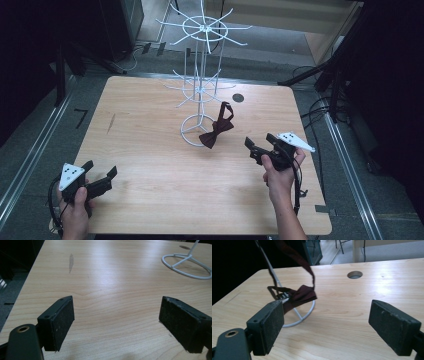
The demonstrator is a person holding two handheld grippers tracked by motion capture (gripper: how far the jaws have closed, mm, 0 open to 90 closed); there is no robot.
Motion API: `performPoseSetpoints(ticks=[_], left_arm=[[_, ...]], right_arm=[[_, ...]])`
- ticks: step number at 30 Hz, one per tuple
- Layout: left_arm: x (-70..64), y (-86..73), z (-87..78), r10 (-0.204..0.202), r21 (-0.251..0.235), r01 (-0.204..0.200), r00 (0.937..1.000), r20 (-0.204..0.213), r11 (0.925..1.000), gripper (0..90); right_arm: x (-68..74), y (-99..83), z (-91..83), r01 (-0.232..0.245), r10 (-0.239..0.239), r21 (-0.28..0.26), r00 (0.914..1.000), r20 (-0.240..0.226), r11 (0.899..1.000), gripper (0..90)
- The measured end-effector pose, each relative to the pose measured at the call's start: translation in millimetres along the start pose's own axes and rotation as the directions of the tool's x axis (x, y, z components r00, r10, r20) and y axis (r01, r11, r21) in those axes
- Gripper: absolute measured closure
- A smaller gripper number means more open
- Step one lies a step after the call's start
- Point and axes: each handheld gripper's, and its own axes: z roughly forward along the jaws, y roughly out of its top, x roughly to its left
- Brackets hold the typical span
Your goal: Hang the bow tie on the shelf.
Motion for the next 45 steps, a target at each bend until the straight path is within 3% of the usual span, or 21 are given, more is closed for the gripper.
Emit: performPoseSetpoints(ticks=[15, 45], left_arm=[[-1.4, -0.3, -0.2, 0.001, -0.003, -0.001, 1.0, -0.002, 1.0, 13.6], [-2.7, -0.3, -0.4, 0.012, 0.001, -0.012, 0.9999, -0.011, 0.9999, 13.7]], right_arm=[[-32.0, -8.1, -25.3, -0.012, 0.013, -0.012, 0.9978, 0.065, 1.0, 13.2], [-82.0, -45.6, -70.2, -0.032, 0.031, 0.0, 0.9846, 0.172, 0.999, 13.4]])
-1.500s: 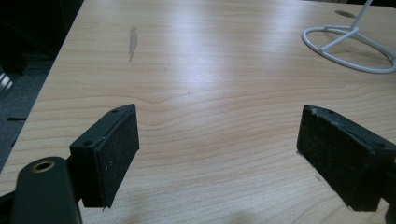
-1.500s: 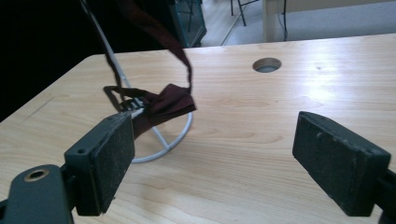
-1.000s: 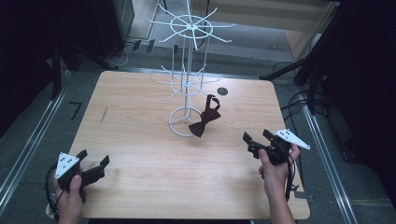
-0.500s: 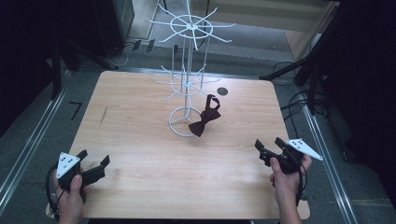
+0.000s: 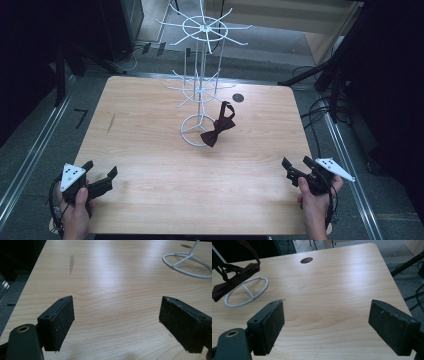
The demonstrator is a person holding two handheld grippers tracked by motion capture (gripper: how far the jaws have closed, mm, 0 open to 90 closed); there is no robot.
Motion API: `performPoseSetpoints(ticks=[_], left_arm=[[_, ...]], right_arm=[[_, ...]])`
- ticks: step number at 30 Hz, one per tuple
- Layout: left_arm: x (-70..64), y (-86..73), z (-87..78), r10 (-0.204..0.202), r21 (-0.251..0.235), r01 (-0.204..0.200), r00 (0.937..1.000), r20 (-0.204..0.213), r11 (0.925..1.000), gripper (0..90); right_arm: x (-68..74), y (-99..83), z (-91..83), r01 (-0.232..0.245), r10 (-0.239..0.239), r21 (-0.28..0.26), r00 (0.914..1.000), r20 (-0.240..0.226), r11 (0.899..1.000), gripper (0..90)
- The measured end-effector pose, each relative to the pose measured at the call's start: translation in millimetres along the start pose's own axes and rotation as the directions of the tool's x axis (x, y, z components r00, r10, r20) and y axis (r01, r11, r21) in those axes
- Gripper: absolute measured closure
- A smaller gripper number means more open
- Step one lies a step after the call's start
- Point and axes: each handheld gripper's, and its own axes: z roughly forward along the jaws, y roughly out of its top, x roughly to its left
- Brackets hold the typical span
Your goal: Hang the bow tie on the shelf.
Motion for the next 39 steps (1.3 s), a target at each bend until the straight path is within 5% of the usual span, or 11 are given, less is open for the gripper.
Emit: performPoseSetpoints(ticks=[26, 29, 39], left_arm=[[-0.1, -0.2, -0.1, 0.0, -0.004, 0.0, 1.0, 0.001, 1.0, 13.7], [-0.1, -0.2, -0.2, 0.0, -0.003, 0.0, 1.0, 0.002, 1.0, 13.6], [0.2, -0.5, -0.6, -0.002, -0.006, 0.002, 1.0, -0.004, 1.0, 13.6]], right_arm=[[-51.4, -48.8, -28.7, -0.032, 0.024, 0.079, 0.994, 0.106, 0.996, 13.3], [-55.4, -51.1, -33.1, -0.007, -0.004, 0.086, 0.9921, 0.126, 0.996, 13.3], [-58.6, -58.5, -39.5, -0.021, 0.012, 0.069, 0.9903, 0.138, 0.997, 13.3]])
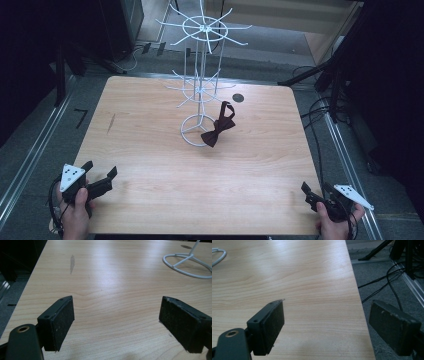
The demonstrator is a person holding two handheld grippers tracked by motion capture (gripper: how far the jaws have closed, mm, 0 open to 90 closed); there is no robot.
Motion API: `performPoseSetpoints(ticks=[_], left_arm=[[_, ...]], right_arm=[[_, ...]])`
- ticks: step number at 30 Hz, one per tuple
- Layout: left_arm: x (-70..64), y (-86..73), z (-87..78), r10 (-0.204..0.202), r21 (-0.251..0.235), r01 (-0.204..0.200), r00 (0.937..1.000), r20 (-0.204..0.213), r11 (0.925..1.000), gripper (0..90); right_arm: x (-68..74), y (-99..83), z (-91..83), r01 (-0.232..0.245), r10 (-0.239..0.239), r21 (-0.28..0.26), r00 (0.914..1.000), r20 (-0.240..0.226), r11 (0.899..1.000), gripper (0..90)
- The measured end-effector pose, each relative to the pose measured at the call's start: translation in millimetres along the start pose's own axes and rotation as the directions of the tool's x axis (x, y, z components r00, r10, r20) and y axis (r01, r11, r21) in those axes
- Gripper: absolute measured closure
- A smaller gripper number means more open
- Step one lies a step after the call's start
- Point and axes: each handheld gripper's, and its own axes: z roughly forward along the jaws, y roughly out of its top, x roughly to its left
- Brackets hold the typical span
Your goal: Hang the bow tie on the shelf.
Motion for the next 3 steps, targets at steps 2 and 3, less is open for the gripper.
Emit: performPoseSetpoints(ticks=[2, 3], left_arm=[[-0.1, 0.0, 0.0, -0.001, 0.001, 0.001, 1.0, 0.0, 1.0, 13.6], [-0.1, 0.0, 0.0, -0.001, 0.001, 0.001, 1.0, 0.0, 1.0, 13.5]], right_arm=[[0.0, 0.4, 1.0, 0.0, 0.0, 0.002, 1.0, 0.003, 1.0, 13.2], [0.7, 0.7, 1.4, -0.008, 0.008, 0.008, 1.0, 0.002, 1.0, 13.2]])
